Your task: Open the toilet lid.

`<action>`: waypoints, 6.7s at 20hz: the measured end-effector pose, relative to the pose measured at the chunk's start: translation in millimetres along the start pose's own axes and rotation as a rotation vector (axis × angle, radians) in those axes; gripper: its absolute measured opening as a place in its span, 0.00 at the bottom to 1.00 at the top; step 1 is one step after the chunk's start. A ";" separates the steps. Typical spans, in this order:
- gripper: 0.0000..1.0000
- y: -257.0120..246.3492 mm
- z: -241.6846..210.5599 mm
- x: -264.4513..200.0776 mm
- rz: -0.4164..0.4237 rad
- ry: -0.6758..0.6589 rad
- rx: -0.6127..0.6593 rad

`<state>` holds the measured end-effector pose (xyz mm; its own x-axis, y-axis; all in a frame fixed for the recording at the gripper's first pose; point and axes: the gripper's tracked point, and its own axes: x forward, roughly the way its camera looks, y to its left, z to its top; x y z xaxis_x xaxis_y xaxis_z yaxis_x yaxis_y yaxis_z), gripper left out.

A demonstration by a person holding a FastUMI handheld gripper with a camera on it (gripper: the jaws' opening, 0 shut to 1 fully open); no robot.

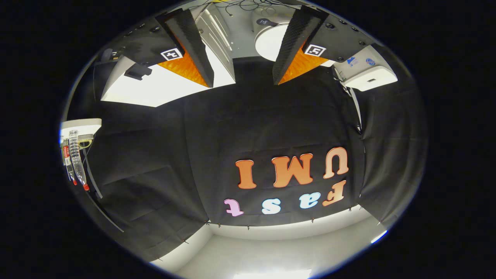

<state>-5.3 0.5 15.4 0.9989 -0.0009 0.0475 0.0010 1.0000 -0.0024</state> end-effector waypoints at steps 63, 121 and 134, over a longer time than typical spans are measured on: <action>0.80 35.4 -399.6 53.0 -0.354 0.673 1.007; 0.08 230.5 -114.2 121.5 0.092 0.287 0.260; 0.08 320.5 -78.5 116.8 0.132 0.343 0.042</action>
<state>115.5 320.8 -58.2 0.9482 0.1345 -0.2876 -0.1239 0.9908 0.0549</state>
